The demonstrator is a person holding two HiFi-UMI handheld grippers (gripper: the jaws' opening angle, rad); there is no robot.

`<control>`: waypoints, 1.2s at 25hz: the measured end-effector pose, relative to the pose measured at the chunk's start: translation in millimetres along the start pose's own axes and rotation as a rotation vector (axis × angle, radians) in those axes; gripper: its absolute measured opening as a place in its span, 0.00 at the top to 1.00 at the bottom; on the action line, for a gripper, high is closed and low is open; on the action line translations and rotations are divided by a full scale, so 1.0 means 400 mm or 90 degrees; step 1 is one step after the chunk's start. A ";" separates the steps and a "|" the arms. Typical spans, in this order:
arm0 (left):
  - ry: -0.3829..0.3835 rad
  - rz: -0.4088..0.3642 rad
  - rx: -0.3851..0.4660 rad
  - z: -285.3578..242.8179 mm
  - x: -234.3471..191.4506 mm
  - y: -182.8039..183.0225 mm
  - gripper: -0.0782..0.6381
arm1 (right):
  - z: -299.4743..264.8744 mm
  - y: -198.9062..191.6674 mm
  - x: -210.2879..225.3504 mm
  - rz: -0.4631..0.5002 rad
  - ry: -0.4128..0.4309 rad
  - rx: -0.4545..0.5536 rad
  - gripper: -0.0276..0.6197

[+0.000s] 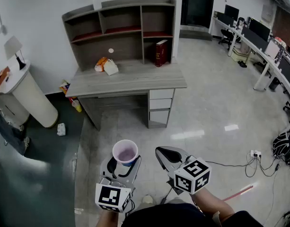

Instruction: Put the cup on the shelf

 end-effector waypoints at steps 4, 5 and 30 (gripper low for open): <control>-0.008 0.004 -0.004 0.011 0.007 -0.007 0.52 | 0.001 -0.002 -0.015 0.001 -0.002 -0.008 0.96; -0.010 0.003 -0.005 0.013 0.006 -0.004 0.52 | -0.001 0.001 -0.018 0.001 -0.003 -0.007 0.96; -0.013 0.026 -0.021 0.096 -0.095 -0.039 0.52 | -0.102 0.007 -0.120 -0.009 -0.014 0.002 0.96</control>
Point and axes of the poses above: the fingertips, and each gripper's own axes: z backward along the fingers, x to its right, y out of its top, the point moved 6 cm from there along z, backward along the fingers, and after that the axes turned 15 degrees about -y, right-handed, at the moved point
